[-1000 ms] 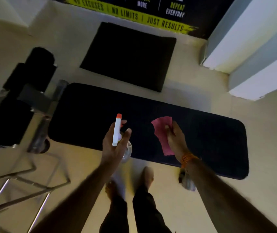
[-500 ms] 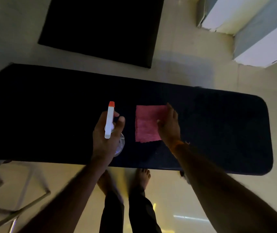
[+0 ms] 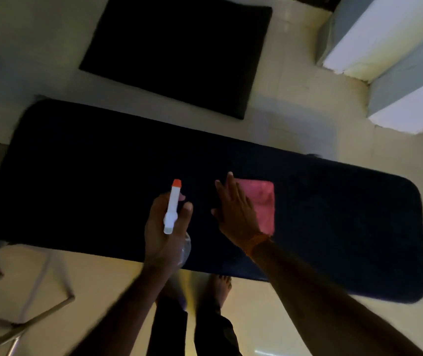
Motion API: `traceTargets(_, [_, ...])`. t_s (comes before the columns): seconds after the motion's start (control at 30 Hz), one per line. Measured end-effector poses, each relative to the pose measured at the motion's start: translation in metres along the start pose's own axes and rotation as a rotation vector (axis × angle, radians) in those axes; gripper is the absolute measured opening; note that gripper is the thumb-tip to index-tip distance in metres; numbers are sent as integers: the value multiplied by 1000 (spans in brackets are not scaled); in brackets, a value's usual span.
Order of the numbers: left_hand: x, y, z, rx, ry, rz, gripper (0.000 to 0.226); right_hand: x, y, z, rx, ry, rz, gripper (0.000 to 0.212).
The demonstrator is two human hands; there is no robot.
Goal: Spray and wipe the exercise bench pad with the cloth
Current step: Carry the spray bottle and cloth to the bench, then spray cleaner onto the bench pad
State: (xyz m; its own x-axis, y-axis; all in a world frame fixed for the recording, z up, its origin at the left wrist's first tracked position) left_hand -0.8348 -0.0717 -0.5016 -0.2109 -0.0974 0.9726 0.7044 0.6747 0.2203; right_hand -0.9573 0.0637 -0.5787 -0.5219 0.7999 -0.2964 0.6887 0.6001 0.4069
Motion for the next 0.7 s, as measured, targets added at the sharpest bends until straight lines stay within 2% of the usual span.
traceTargets(0.07, [6,-3,-19,96,65,-10,29,-28,-15,-1,-59,16,-76,79])
traceTargets(0.13, [10,-11,-47,197,72,-16,43,-62,-35,0,-131,66,-132,79])
traceTargets(0.2, [4,-15,-78,308,36,-63,37,-97,-52,3,-201,130,-199,83])
traceTargets(0.3, [-7,-27,-126,427,-83,-173,18,-157,-79,11,-210,227,-331,90])
traceTargets(0.37, [-11,-38,-160,489,-189,-234,31,-198,-99,17,-193,307,-411,97])
traceTargets(0.47, [-14,-56,-200,513,-345,-302,41,-248,-125,21,-207,396,-505,115])
traceTargets(0.57, [-27,-70,-227,485,-235,-294,37,-278,-143,35,-289,396,-518,132])
traceTargets(0.7, [-36,-75,-247,490,-209,-267,22,-285,-146,61,-317,519,-425,138])
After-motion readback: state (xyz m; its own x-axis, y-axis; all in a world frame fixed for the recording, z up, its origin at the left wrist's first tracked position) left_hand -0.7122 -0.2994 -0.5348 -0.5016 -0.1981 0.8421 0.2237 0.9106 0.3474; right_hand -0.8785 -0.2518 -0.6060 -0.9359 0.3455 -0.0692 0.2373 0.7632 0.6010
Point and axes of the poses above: each hand's wrist, its own y-axis away from the middle knuckle, its own z-axis out of the palm, x = y × z, the point moved 4 cm from there along -y, towards the middle knuckle, and after that the axes turned 9 degrees about y, right-handed, at the moved point
